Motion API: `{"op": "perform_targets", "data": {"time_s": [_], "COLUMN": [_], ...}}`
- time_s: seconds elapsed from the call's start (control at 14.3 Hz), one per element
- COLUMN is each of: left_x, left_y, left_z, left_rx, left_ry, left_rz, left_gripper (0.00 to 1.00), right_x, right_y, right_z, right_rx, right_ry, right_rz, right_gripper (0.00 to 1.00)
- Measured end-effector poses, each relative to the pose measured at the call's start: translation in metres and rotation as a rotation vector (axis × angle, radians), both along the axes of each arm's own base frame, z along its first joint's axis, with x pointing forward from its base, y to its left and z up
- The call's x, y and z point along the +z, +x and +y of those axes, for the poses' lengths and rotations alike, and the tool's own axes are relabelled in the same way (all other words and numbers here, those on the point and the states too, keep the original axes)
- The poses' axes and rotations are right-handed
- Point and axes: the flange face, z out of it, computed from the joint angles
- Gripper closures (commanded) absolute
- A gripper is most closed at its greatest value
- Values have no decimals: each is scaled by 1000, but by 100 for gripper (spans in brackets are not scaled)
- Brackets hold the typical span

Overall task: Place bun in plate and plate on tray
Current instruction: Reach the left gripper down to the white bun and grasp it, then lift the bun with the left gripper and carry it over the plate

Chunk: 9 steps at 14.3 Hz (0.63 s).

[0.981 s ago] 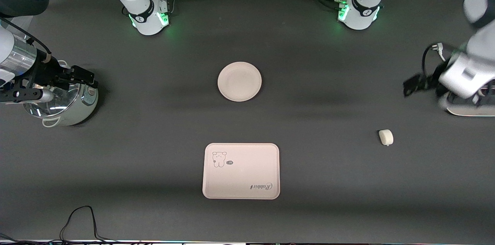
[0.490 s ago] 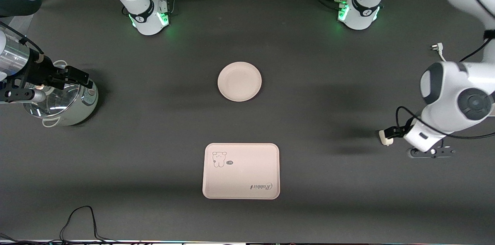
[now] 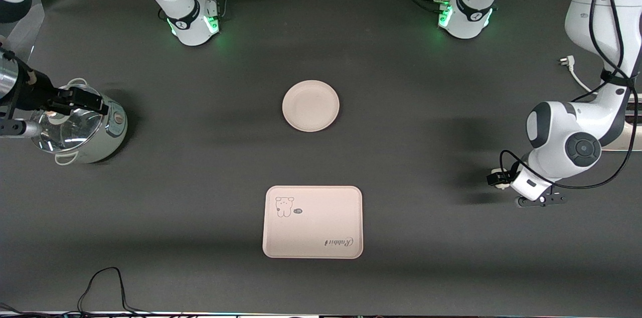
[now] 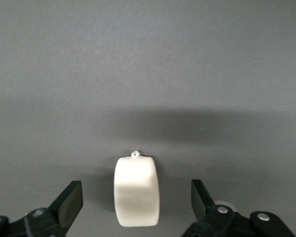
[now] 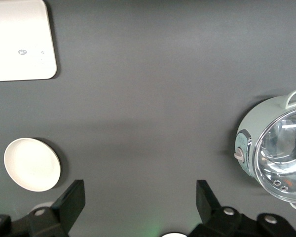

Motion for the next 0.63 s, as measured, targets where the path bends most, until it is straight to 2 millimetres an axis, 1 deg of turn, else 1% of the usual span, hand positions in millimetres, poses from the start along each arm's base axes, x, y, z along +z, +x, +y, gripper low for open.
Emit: {"op": "perform_targets", "data": {"time_s": [0.07,0.21,0.35,0.56,0.63], "left_x": [-3,-5,-7,-10,-10], "left_y": [-2,-4,-6,-8,-8], "left_z": [3,4,2,2,2], "left_rx": [16,59,82,89,89], "left_ry": [0,1,1,1,1], "left_rz": [6,11,16,22,22], "left_gripper": [28,45,58,70,71], "right_x": [0,8,19,24,23], "right_y": [2,0,-3,-3,-3], "right_z": [-1,-1,-1,-8,-12], "right_rx": [-11,-23,-25,-37,-44], "right_ry": [-2,-5,-6,-8,-9], "right_rz": [5,10,13,8,9], "right_gripper": [0,0,0,0,0]}}
